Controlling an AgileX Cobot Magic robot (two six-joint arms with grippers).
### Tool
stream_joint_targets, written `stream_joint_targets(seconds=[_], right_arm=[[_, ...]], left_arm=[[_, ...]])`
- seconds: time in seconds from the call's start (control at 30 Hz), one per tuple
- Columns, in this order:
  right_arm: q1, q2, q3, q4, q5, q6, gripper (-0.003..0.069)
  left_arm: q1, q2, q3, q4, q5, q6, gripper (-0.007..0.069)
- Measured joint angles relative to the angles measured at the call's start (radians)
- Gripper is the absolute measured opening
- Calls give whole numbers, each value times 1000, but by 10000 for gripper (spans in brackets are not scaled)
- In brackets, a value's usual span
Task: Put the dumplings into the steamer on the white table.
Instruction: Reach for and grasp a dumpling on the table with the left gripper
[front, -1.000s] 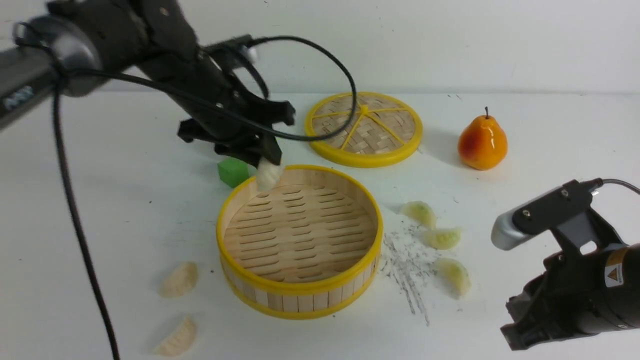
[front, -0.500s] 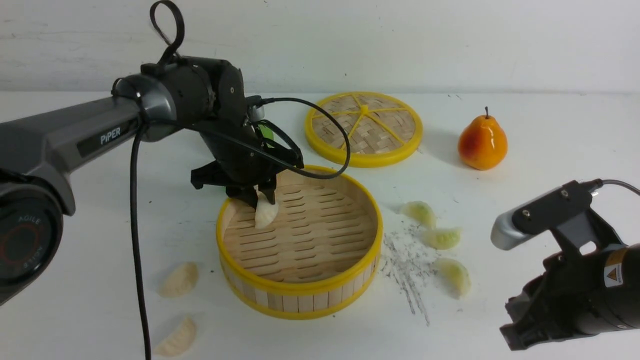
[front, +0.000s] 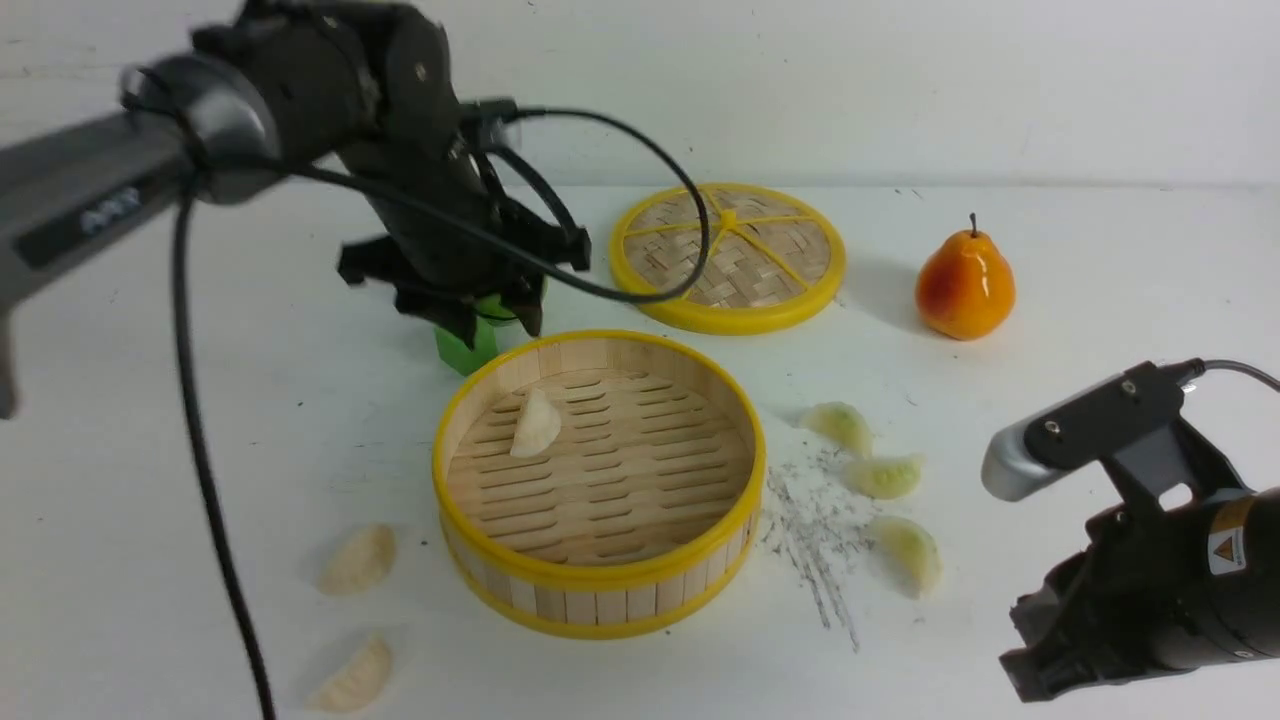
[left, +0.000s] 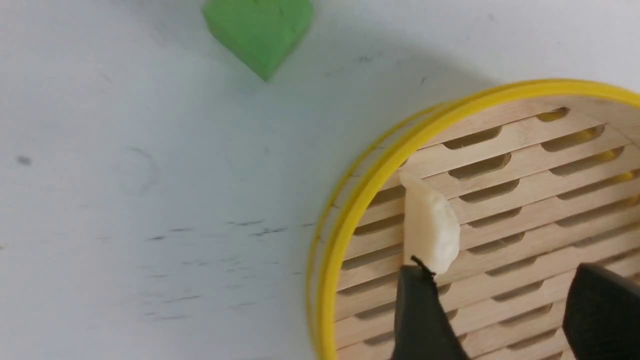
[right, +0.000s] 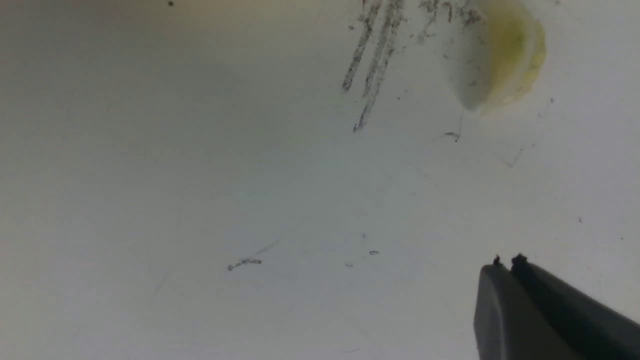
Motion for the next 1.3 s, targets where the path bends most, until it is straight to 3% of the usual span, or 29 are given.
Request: stream_joint_targets(seconds=[0.13,0.23,0.47,0.77,1.07,1.17,1.3], right_arm=[[0,0,0,0,8,-1,21],[0,0,0,0,11,-1,22],[0,0,0,0,6,-1,22],[0,0,0,7,3,-1,22],[0,0,0,12,3,-1,23],[0,0,0,12,3,-1,26],[0,0,0,12,6,-1,31]], left_arm=[[39,-144,65,70,55,32,373],[82,-189,176,52,58,58,366],[89,-120,462,-14,-75,160,363],[87,-13,482,-19,-193,276,363],[87,10,482,18,-106,287,358],[87,10,482,20,-99,287,344],[87,10,486,20,-100,287,253]])
